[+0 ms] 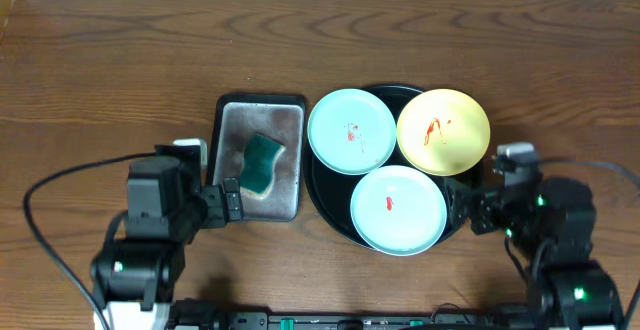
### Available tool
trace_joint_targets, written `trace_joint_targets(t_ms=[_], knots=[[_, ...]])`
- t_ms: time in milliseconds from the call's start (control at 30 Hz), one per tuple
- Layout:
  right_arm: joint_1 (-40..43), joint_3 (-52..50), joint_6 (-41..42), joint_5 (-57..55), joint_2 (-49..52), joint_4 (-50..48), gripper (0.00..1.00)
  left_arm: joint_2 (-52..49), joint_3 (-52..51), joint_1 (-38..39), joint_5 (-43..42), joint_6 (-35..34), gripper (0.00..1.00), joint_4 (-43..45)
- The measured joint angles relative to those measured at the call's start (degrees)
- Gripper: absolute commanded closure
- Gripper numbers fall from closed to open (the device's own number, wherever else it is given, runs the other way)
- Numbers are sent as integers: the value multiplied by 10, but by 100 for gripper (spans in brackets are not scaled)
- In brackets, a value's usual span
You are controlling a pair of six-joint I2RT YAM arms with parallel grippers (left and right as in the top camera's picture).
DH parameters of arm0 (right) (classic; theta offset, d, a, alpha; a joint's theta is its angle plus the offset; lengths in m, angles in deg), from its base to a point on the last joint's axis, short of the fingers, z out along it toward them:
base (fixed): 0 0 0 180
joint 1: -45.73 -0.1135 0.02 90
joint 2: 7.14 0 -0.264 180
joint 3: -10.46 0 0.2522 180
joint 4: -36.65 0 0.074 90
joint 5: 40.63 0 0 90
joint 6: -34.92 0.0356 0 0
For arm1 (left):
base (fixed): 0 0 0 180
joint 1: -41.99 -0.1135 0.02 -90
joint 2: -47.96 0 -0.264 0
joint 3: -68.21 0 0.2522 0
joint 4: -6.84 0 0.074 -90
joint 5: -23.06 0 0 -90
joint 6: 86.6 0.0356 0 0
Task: Clean dirty plates on tray and stack at the side
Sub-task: 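Reach the left gripper down to the green sponge in the metal tray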
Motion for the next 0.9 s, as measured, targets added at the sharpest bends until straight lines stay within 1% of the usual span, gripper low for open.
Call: trace_joint_targets(t_ms=[133,267,433,567,667,900], knots=[[0,20,0,38,46,1,1,-26,4,0,-7,-7,4,-21],[0,21,0,60,54,1,1,-37,4,0,-27,-10,4,-1],[0,21,0,71,54,1,1,-43,4,0,-51,-19,4,99],[0,21,0,75,54,-2,1,-65,5,1,-59,-19,8,177],[0,22,0,76,54,-6,1,-112,7,16,-56,-17,9,222],[0,22,0,77,54,-7,1,-253,8,80,0,-11,15,250]])
